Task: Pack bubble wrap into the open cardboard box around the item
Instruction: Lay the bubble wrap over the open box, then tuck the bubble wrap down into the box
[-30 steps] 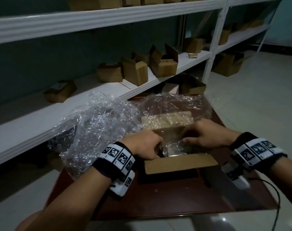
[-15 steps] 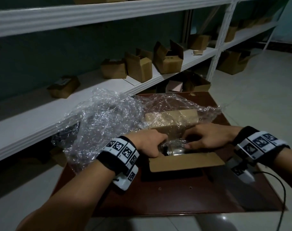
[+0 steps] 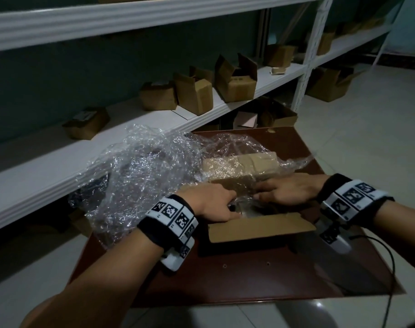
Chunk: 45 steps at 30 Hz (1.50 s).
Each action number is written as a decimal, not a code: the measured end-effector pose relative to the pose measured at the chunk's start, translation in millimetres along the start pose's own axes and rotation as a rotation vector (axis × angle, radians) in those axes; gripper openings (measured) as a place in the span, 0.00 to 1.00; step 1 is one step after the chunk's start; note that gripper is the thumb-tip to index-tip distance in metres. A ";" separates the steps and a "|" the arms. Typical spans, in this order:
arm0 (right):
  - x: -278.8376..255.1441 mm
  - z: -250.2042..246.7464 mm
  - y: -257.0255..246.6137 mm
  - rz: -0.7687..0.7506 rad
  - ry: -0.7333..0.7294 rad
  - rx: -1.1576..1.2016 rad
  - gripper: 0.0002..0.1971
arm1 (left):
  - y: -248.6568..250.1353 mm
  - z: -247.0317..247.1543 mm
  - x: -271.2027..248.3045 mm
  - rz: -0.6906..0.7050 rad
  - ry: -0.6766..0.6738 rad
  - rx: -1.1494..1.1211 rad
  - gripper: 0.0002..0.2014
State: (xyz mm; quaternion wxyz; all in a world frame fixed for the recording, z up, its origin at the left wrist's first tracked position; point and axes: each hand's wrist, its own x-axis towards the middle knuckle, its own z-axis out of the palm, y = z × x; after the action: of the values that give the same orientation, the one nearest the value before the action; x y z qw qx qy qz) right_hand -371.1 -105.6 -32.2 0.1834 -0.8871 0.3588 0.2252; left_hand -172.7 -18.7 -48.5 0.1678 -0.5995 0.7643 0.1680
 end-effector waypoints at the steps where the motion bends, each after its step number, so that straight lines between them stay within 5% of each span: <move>1: -1.2 -1.0 0.8 -0.004 -0.002 0.010 0.26 | -1.3 0.1 0.1 0.008 0.010 -0.005 0.27; 7: -5.6 -0.3 21.8 -0.190 0.040 0.197 0.27 | -3.4 0.7 -4.5 0.030 0.035 -0.005 0.24; 11: -10.3 -1.0 41.2 -0.312 0.301 0.068 0.21 | -4.9 0.9 -6.8 0.044 0.051 -0.016 0.27; 15: -12.9 8.3 51.2 -0.359 0.413 0.111 0.19 | -5.9 4.5 -8.8 0.048 0.069 -0.023 0.30; 20: -29.6 -2.4 49.9 -0.476 0.874 0.108 0.33 | -7.0 8.4 -6.2 0.064 0.124 -0.024 0.26; 23: -30.5 -11.3 41.3 -0.332 1.102 -0.095 0.55 | -5.6 8.4 -4.1 0.063 0.136 -0.012 0.27; 25: -29.7 -12.5 39.9 -0.235 1.033 -0.171 0.69 | -5.4 9.0 -3.3 0.059 0.129 -0.011 0.29; 27: -27.9 -7.3 42.2 -0.257 0.865 -0.128 0.72 | -5.4 10.3 -3.1 0.057 0.142 -0.027 0.29; 32: -17.1 14.7 49.3 -0.439 0.769 -0.006 0.31 | -10.9 14.0 2.6 0.067 0.170 -0.057 0.28; 35: -7.7 22.8 46.7 -0.553 0.692 0.076 0.14 | -17.3 17.9 6.0 0.063 0.217 -0.037 0.26; 42: -6.0 19.1 49.4 -0.538 0.563 0.099 0.20 | -20.3 18.4 11.2 0.156 0.338 -0.033 0.16; 45: -4.5 17.6 46.8 -0.523 0.549 0.141 0.19 | -9.8 0.2 -6.2 0.346 0.621 -0.223 0.13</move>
State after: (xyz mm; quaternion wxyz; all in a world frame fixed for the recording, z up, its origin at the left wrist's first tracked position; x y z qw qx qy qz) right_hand -412.3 -126.1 -52.1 0.1925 -0.9611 0.1707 -0.1003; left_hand -161.7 -15.5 -46.4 -0.1693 -0.4986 0.8457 0.0864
